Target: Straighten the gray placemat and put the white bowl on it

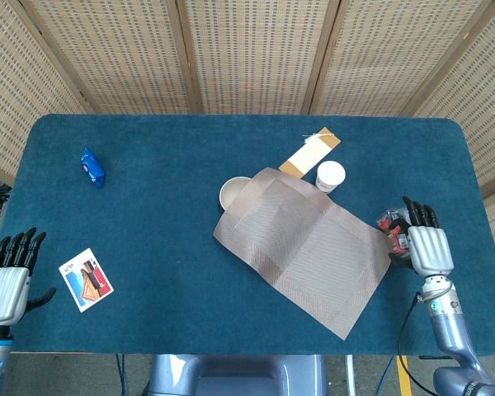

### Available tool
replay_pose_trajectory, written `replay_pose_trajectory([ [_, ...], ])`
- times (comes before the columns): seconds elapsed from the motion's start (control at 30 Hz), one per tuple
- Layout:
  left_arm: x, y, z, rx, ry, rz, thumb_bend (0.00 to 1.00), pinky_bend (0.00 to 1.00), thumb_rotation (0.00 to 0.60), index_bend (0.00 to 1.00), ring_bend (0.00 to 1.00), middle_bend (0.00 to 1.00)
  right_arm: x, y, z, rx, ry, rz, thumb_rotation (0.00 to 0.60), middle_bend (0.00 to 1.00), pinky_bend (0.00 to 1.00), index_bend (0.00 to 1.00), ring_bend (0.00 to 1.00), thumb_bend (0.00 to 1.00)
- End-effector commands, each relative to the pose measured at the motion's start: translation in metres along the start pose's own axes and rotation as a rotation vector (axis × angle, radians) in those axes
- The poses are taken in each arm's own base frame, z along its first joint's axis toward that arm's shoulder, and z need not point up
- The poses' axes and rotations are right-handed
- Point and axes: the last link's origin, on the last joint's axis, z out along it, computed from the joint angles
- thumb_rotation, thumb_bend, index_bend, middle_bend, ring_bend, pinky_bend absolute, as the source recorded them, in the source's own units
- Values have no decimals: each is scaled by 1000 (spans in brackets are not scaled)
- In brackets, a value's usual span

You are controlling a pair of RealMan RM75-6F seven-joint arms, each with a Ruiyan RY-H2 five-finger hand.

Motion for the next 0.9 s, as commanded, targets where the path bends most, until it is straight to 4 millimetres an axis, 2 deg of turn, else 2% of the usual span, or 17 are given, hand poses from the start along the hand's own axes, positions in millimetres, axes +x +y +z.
replay_pose_trajectory([
  [0.03, 0, 0, 0, -1, -1, 0, 144, 0, 600, 0, 0, 0, 2, 5, -7, -13, 2, 12, 600, 0, 0, 266, 0, 226],
  [0.2, -1, 3, 0, -15, -2, 0, 143, 0, 600, 0, 0, 0, 6, 12, -25, -32, 25, 50, 600, 0, 0, 232, 0, 177],
  [0.4, 3, 15, 9, -66, 24, 11, 132, 0, 600, 1, 0, 0, 12, 16, -59, -5, 74, 55, 600, 0, 0, 221, 0, 171],
  [0.53, 10, 26, 23, -100, 49, 33, 13, 0, 600, 6, 0, 0, 19, 21, -68, 0, 104, 60, 600, 0, 0, 220, 0, 164],
  [0.63, 14, 47, 49, -150, 67, 60, 0, 0, 600, 11, 0, 0, 29, 24, -72, 2, 136, 78, 600, 0, 0, 221, 0, 163],
  [0.9, 11, 95, 99, -243, 62, 97, 0, 0, 600, 32, 0, 0, 36, 30, -69, -13, 145, 120, 600, 0, 0, 221, 0, 163],
])
